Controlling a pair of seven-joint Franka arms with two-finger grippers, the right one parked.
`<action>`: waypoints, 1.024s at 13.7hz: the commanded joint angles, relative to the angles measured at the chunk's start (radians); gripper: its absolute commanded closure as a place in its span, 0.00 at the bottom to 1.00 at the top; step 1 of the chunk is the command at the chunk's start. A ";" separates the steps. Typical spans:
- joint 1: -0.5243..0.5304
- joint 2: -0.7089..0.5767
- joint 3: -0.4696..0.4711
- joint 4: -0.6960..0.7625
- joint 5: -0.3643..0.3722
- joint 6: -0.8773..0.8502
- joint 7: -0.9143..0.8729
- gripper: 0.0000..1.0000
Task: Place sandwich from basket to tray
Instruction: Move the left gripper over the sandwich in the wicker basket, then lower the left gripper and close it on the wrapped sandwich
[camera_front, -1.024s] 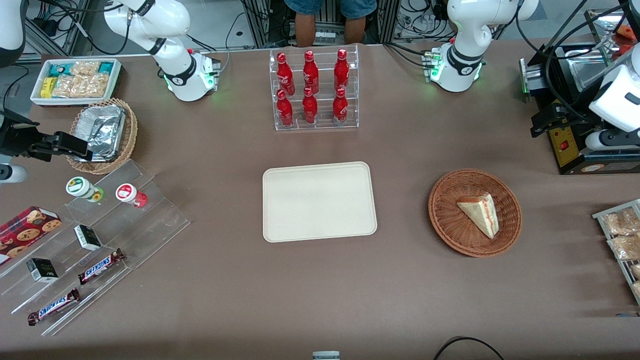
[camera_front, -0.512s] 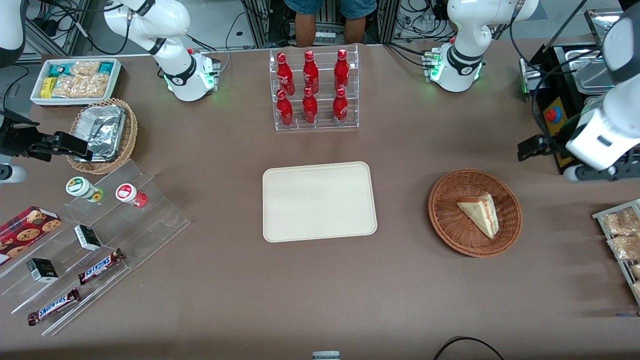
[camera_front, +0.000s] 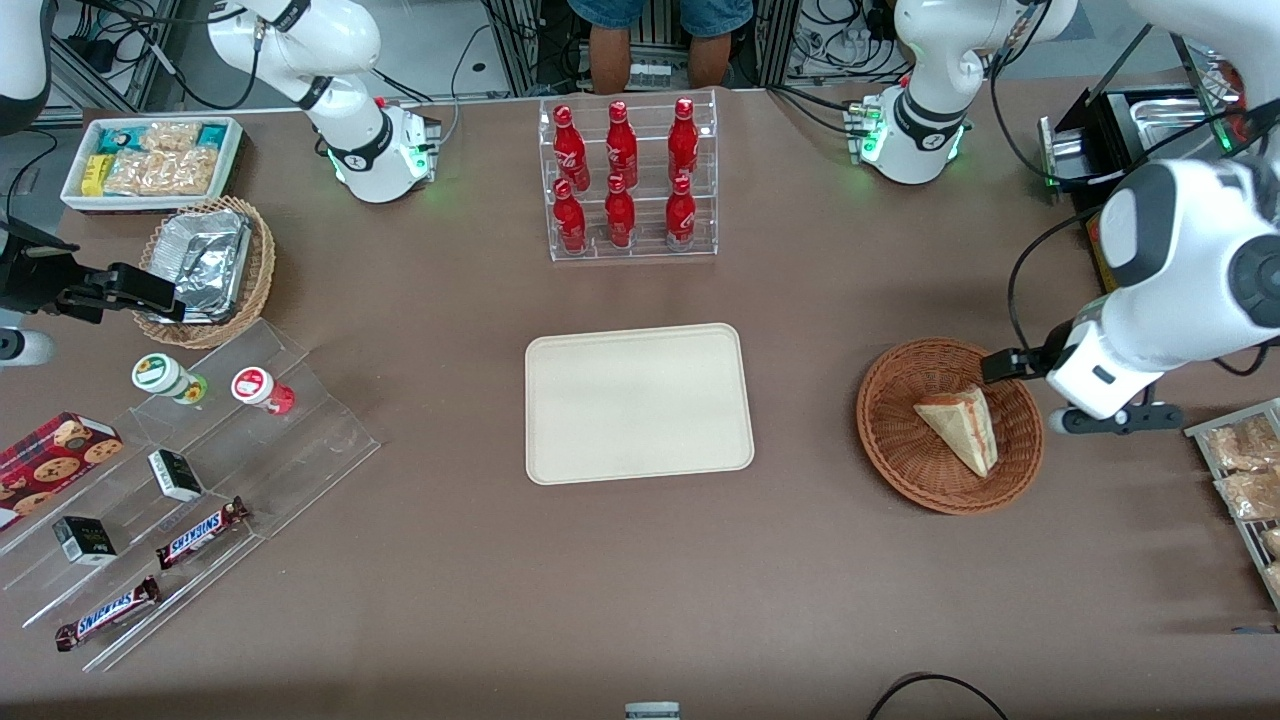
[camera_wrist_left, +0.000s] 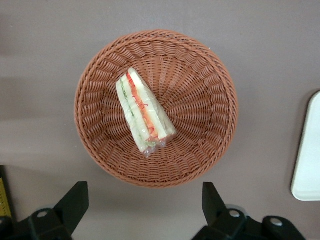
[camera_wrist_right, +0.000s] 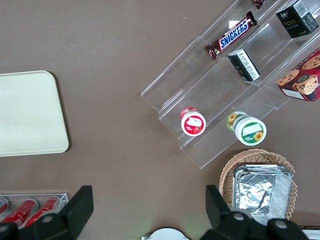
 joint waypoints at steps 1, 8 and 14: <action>-0.001 0.016 0.002 -0.029 0.000 0.054 -0.018 0.00; 0.001 0.054 0.008 -0.058 0.000 0.110 -0.244 0.00; -0.002 0.044 0.008 -0.184 0.000 0.318 -0.541 0.00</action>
